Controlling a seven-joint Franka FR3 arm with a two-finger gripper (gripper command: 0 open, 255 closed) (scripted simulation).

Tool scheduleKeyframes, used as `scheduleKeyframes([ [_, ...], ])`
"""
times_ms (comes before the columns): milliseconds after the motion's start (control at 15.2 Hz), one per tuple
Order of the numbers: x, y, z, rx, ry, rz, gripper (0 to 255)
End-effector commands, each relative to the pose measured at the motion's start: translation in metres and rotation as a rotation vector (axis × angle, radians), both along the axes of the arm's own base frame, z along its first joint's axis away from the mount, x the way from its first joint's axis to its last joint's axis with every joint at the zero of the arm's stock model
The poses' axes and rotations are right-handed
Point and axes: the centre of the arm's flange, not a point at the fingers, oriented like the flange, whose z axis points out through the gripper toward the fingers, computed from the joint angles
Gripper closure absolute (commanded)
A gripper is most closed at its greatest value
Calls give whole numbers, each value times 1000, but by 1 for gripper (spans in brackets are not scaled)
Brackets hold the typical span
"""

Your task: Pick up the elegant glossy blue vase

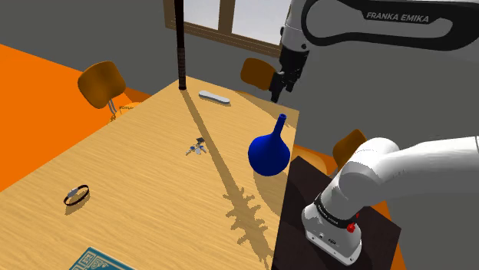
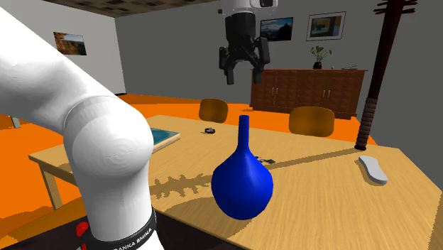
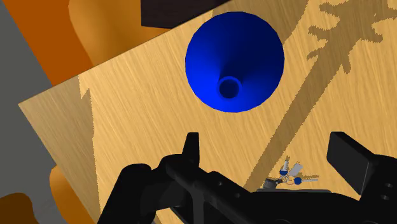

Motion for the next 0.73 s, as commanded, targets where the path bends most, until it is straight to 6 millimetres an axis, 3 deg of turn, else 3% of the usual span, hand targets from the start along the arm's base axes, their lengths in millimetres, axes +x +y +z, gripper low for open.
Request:
scheduleKeyframes([
  [0,0,0,0,0,0,0,0],
  [396,-34,-40,-73,96,-133,-168,0],
  [660,-35,-41,-91,98,-136,-172,0],
])
